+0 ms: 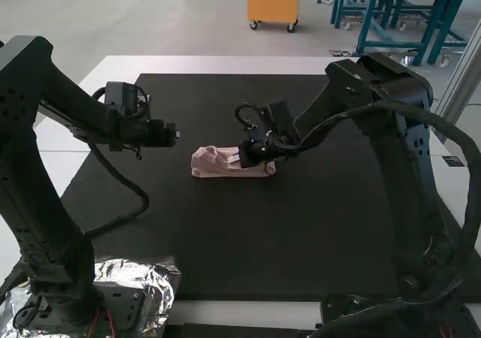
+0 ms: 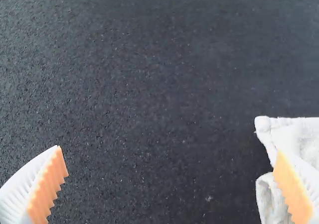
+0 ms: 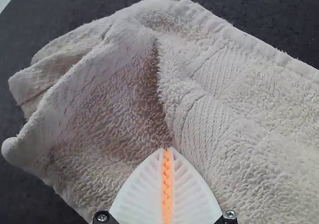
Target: Fold the towel.
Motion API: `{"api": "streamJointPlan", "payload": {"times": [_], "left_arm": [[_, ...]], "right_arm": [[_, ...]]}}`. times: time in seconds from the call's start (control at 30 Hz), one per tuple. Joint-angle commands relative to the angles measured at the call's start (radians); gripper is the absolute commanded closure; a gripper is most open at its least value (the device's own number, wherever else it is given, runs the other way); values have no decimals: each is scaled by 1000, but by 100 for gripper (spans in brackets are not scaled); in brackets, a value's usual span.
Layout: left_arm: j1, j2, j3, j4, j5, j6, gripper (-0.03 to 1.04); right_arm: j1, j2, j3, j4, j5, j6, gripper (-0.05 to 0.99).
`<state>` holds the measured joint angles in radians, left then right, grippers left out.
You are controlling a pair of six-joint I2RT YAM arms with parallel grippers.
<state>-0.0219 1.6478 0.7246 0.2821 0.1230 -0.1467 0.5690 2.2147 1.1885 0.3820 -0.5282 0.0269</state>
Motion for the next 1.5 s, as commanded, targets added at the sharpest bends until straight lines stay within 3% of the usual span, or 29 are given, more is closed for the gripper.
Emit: {"api": "streamJointPlan", "payload": {"times": [0.0, 0.23, 0.5, 0.63, 0.73, 0.77, 0.87, 1.07, 1.2, 1.47], "left_arm": [[-10, -48, 21, 9, -10, -17, 4], [-10, -77, 21, 9, -11, -28, 4], [-10, -151, 44, 9, -13, -28, 4], [-15, -204, 76, -34, -13, -28, 4], [-26, -250, 102, -67, -14, -27, 4], [-29, -269, 111, -72, -14, -24, 4], [-39, -336, 124, -89, -14, -24, 4], [-36, -457, 134, -152, -13, -17, 4], [-32, -540, 134, -192, -13, -8, 4], [25, -763, 130, -268, 6, -10, 4]], "right_arm": [[15, 42, 23, 14, -1, 11, 96], [11, 71, 37, 18, 0, 25, 96], [-18, -176, 69, 12, 0, 110, 93], [-47, -328, 105, -35, 0, 139, 58], [-73, -443, 111, -63, 4, 150, 14], [-83, -483, 108, -68, 5, 150, 4], [-115, -602, 97, -109, 8, 148, 2], [-181, -863, 31, -163, 71, 150, 2], [-218, -1052, -30, -204, 74, 160, 2], [-348, -1474, -217, -230, 74, 245, 3]]}}
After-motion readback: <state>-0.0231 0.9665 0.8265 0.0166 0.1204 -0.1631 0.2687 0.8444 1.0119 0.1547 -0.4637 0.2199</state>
